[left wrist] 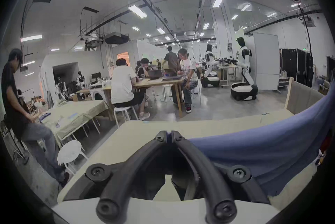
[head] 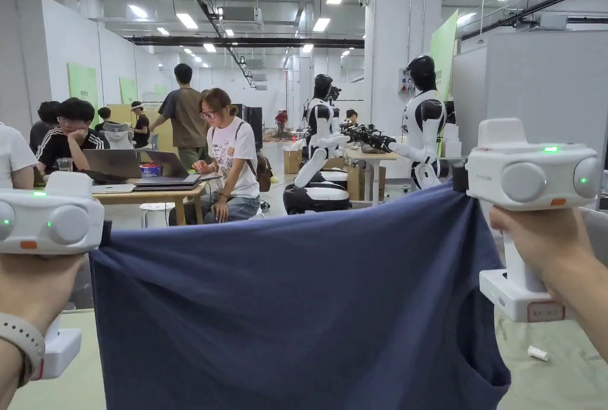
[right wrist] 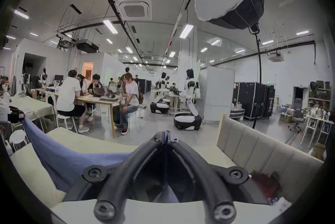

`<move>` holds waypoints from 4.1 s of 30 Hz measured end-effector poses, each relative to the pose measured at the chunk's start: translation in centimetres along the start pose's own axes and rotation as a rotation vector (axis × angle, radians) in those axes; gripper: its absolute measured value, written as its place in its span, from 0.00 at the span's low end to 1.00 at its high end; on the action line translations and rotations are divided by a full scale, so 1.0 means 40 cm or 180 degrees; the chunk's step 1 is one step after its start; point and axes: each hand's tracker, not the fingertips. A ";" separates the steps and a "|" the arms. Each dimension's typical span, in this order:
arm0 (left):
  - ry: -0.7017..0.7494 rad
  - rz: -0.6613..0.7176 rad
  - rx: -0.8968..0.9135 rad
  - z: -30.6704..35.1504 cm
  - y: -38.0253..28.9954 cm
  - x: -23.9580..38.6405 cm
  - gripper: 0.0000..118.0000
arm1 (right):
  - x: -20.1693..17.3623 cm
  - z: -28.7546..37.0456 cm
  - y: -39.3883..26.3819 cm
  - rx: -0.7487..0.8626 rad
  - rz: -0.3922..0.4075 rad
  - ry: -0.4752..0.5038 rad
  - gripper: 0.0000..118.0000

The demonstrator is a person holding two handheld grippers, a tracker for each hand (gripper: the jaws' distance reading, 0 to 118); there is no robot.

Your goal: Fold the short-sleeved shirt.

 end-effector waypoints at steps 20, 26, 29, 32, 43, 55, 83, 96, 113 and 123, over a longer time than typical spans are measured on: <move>-0.0429 -0.0046 -0.0337 0.343 -0.433 -0.091 0.01 | 0.042 0.443 -0.362 -0.0314 -0.0010 0.0093 0.02; -0.0567 -0.0037 -0.1054 0.443 -0.775 -0.144 0.01 | 0.011 0.582 -0.690 -0.1025 0.0152 0.0294 0.02; -0.0608 -0.0040 -0.1537 0.465 -0.930 -0.168 0.01 | -0.012 0.626 -0.837 -0.1521 0.0186 0.0381 0.02; -0.0660 -0.0036 -0.1821 0.472 -1.020 -0.180 0.01 | -0.036 0.639 -0.920 -0.1869 0.0270 0.0391 0.02; -0.0663 -0.0127 -0.0968 0.569 -0.895 -0.114 0.94 | -0.088 0.696 -0.847 -0.1458 0.0080 0.0500 0.78; -0.1055 -0.0231 -0.0809 0.608 -0.867 -0.026 0.00 | -0.184 0.704 -0.842 -0.1231 0.0059 0.0547 0.00; -0.0891 0.0072 -0.1877 0.411 -1.118 -0.204 0.05 | -0.126 0.706 -0.945 -0.1701 0.0277 0.0479 0.00; -0.0820 -0.0191 -0.1662 0.489 -1.022 -0.118 0.04 | -0.024 0.761 -0.978 -0.2278 0.0243 0.0484 0.27; -0.0842 -0.0252 -0.1658 0.516 -1.002 -0.134 0.04 | -0.007 0.746 -1.016 -0.2736 0.0059 0.0501 0.01; -0.0733 -0.0366 -0.1579 0.395 -0.882 -0.089 0.04 | -0.007 0.618 -0.842 -0.2134 0.0081 0.0307 0.01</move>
